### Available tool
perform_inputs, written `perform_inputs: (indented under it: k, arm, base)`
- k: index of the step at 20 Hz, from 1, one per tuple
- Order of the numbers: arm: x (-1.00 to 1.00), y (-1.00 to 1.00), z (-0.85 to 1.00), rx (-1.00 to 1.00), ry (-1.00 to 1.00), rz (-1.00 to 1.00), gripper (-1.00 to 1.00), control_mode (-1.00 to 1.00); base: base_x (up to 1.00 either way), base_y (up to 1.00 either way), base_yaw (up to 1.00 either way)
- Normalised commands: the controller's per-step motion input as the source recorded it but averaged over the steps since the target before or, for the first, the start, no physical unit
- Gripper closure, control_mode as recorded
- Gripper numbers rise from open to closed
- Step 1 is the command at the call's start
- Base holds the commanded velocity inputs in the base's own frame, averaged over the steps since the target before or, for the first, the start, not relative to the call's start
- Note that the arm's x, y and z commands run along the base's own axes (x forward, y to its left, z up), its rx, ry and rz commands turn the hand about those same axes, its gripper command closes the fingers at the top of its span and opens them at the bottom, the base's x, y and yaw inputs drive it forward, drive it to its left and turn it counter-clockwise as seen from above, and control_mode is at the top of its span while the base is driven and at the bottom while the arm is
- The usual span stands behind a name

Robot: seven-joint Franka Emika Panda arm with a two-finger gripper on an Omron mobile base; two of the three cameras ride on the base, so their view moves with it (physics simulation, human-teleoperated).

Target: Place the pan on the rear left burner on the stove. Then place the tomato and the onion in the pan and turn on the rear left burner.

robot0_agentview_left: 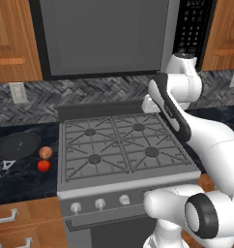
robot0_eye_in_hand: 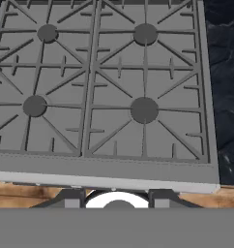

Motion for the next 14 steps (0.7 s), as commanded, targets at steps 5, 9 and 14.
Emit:
perform_inputs:
  k: [5, 9, 14]
  arm:
    - [0.0, 0.14, 0.0, 0.0, 0.0, 0.0, -1.0, -1.0]
    - [0.0, 0.3, 0.0, 0.0, 0.0, 0.0, -1.0, -1.0]
    - [0.0, 0.49, 0.0, 0.0, 0.02, 0.0, -1.0, -1.0]
  base:
    - [0.0, 0.0, 0.0]
    - [0.0, 0.0, 0.0]
    - [0.0, 0.0, 0.0]
